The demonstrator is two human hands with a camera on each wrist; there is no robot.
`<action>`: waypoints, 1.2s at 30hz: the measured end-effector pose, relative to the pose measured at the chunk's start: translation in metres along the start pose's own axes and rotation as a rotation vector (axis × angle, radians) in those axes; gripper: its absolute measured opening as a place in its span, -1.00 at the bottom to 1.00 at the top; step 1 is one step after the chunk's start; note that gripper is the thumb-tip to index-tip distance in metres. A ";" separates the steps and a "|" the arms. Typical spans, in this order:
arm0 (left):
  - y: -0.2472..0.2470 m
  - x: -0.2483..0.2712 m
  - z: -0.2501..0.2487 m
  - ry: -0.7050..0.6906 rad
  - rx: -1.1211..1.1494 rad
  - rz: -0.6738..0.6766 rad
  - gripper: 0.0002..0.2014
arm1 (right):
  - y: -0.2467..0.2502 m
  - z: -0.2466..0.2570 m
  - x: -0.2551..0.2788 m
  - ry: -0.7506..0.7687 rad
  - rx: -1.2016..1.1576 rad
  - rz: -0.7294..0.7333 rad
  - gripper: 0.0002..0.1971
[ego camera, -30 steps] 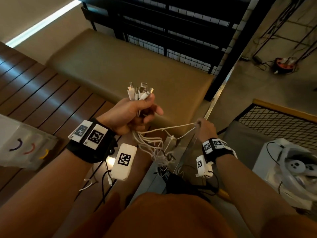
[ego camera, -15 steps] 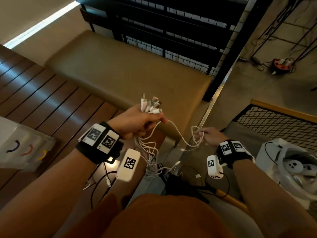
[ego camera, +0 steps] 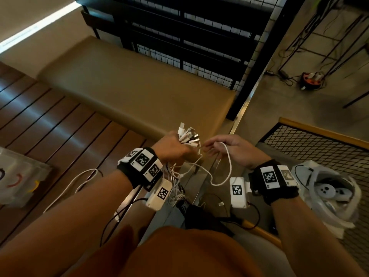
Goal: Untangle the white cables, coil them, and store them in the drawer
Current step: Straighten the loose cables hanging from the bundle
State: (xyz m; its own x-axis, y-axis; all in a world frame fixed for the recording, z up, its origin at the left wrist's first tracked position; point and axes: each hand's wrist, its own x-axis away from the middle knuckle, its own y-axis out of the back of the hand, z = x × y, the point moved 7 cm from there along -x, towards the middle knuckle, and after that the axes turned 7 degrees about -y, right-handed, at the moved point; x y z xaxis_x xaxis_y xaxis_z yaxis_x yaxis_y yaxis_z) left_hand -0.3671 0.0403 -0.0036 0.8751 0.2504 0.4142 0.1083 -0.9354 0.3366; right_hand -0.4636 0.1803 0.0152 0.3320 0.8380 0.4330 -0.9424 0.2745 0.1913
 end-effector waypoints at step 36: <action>0.029 0.011 0.031 0.146 0.893 -0.384 -0.89 | 0.064 -0.106 -0.026 -0.315 0.009 -0.540 -0.81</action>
State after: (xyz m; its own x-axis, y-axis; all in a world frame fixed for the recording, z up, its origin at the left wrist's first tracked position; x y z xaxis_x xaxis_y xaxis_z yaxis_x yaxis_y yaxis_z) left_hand -0.3399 0.0084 -0.0157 0.6455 0.5493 0.5306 0.7426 -0.6137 -0.2681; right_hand -0.5370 0.2259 -0.0772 0.7590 0.4020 0.5122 -0.6381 0.6156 0.4625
